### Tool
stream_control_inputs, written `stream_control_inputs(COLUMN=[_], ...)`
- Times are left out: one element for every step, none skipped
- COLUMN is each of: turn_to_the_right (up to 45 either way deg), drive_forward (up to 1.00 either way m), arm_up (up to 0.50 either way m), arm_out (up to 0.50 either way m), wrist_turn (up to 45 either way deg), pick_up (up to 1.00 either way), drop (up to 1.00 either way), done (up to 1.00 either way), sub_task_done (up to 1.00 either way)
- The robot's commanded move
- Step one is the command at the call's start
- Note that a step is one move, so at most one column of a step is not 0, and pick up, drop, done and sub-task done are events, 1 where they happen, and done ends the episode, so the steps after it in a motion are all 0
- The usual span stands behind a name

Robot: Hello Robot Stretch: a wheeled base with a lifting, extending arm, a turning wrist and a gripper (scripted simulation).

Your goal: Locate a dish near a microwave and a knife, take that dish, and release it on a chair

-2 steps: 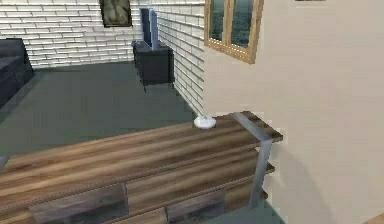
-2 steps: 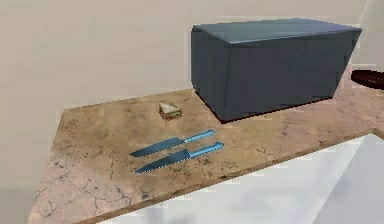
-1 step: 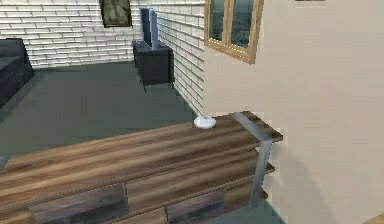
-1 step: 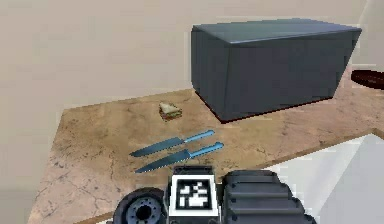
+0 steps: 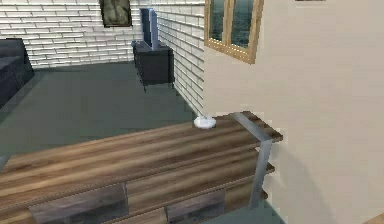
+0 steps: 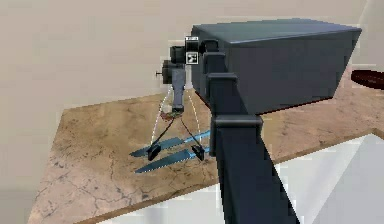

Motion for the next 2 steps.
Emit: stream_control_inputs(turn_to_the_right=[0.0,0.0], drive_forward=[0.00,0.00], arm_up=[0.00,0.00], arm_out=[0.00,0.00], wrist_turn=[45.0,45.0], pick_up=[0.00,0.00], drop=[0.00,0.00], done=[0.00,0.00], sub_task_done=[0.00,0.00])
